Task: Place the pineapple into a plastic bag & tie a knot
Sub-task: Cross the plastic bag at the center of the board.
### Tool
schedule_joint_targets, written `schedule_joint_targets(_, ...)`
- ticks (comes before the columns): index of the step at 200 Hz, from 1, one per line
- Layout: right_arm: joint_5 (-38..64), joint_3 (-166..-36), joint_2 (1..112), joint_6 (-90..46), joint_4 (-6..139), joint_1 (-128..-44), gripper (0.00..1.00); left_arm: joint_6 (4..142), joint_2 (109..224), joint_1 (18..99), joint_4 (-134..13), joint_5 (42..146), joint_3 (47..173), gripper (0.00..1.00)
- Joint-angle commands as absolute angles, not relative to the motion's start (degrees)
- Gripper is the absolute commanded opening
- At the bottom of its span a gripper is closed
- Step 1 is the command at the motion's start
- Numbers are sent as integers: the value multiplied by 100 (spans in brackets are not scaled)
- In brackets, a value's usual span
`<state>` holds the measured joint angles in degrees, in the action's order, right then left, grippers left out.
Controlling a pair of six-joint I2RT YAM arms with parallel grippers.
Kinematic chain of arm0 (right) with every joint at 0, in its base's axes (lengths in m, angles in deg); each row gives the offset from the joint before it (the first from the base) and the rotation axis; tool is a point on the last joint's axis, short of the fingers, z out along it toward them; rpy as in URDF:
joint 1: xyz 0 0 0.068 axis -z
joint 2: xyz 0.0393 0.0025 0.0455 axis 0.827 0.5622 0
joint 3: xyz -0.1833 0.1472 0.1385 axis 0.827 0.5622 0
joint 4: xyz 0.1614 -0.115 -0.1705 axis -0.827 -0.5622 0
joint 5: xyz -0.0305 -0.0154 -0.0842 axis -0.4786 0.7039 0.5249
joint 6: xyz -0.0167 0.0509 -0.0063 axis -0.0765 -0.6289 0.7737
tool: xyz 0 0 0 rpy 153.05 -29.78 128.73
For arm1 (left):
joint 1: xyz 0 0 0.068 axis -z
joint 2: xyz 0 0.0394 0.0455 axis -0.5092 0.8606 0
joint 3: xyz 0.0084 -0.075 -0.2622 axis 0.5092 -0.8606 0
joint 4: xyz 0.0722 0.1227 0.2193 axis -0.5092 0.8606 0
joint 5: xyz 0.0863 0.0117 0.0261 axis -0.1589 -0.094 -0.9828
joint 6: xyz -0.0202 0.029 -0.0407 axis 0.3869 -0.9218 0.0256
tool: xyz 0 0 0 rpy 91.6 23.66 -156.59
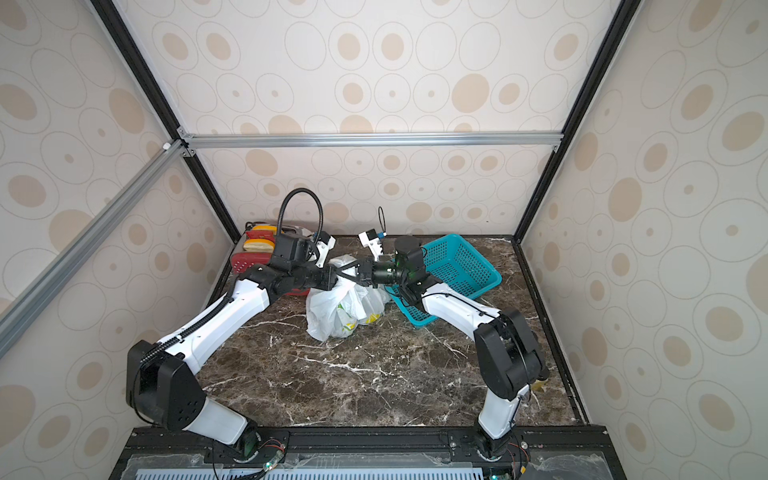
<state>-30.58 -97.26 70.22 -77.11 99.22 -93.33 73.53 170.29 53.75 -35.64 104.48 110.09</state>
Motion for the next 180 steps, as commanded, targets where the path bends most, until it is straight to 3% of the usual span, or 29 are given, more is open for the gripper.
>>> schedule_joint_targets(1,-3748,-9955,6957,-8482,12385,-9204,0,7635,16948,5392,-4118,11136,10565,27)
schedule_joint_targets(32,-3798,-9846,7144,-8569,12582,-8970,0,8048,16583,5587,-4931,11519,9810,38)
schedule_joint_targets(69,-3976,-9920,7199,-8317,12105,-8938,12,8042,16357,5976,-5426,11633,9499,47)
schedule_joint_targets(104,-4216,-9786,7071,-7882,11416,-8945,16,7709,16118,5953,-5092,10542,9467,48)
schedule_joint_targets(137,-4294,-9614,6878,-7388,10745,-8916,5,7487,15830,5783,-4866,9737,9338,51)
schedule_joint_targets(180,-4324,-9624,6925,-7342,10650,-8884,0,6635,15085,5772,-4384,9650,9201,61)
